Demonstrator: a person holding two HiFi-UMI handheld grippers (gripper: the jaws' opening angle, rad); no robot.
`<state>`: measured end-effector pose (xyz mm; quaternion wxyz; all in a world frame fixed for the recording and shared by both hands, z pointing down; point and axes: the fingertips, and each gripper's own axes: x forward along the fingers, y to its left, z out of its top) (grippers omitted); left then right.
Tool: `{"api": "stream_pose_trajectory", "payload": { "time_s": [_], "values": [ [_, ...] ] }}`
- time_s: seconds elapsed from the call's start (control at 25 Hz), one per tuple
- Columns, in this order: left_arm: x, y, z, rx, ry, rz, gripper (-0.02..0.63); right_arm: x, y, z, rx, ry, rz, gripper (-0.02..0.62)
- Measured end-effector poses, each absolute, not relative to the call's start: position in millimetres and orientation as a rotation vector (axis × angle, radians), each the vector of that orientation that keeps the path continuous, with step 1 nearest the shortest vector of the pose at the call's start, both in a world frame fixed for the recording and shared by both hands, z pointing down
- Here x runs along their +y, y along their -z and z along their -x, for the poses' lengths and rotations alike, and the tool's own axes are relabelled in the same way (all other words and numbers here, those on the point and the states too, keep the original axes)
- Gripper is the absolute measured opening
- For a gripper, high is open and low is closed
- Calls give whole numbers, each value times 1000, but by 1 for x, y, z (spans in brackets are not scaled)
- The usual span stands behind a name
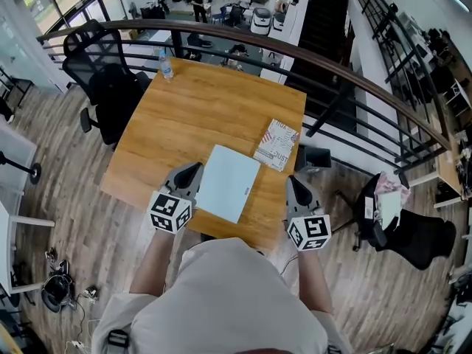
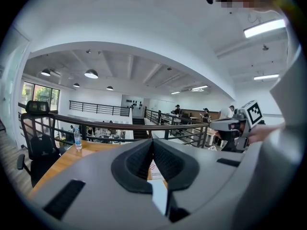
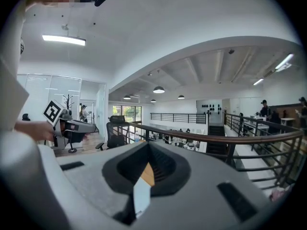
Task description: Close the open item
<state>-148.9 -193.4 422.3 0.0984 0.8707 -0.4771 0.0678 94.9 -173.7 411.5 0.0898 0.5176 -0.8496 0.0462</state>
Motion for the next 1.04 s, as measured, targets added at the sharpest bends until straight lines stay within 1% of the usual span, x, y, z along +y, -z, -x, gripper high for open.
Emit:
{"api": "stream_pose_trajectory", "payload": {
  "time_s": [0.44, 1.04],
  "values": [
    [-194, -425, 135, -1411, -185, -2560, -6, -177, -408, -104, -2554, -144, -1534, 2],
    [-191, -427, 139, -1412, -183, -2545, -6, -174, -406, -99, -2563, -138, -1522, 3]
  ]
}}
